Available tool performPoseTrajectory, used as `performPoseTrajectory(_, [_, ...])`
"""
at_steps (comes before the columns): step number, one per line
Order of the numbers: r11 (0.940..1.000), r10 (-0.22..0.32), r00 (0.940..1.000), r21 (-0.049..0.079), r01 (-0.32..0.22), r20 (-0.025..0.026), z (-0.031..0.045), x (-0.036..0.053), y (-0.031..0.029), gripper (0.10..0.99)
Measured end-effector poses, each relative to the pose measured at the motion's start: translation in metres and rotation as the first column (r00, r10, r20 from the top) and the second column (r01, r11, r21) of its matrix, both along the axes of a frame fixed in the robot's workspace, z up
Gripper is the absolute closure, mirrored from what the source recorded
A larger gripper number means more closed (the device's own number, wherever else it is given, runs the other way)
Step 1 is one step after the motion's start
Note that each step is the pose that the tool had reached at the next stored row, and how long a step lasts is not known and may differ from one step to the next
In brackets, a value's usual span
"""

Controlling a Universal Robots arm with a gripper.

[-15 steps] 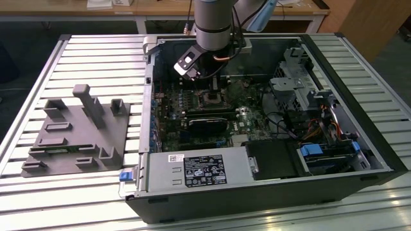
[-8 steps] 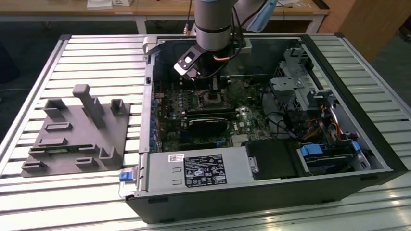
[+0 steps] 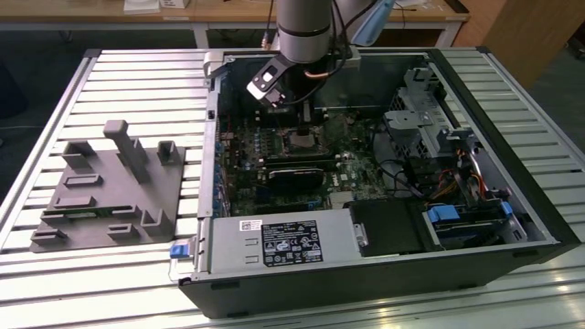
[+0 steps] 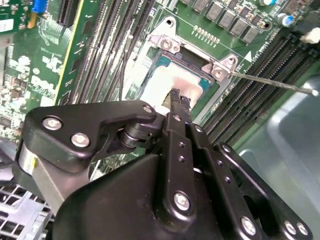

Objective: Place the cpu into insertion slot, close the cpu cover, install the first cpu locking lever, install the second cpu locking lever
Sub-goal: 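Place the cpu into insertion slot, then close the cpu cover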

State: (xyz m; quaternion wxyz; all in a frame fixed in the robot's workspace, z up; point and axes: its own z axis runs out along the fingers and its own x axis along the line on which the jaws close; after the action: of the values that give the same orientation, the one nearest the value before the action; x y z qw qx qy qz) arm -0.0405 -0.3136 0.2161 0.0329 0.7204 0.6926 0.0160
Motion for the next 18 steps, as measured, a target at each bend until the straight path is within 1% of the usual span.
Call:
performPoseTrajectory(9, [1.0,0.0,1.0,0.0,0.0,0.0007,0.0282,0.0,0.0,0.98])
performPoseTrajectory(13, [1.0,0.0,1.0,0.0,0.0,0.0015,0.0389,0.0,0.0,0.98])
performPoseTrajectory(14, [1.0,0.0,1.0,0.0,0.0,0.0015,0.0405,0.0,0.0,0.98])
performPoseTrajectory(18, [1.0,0.0,1.0,0.0,0.0,0.0015,0.0418,0.0,0.0,0.98])
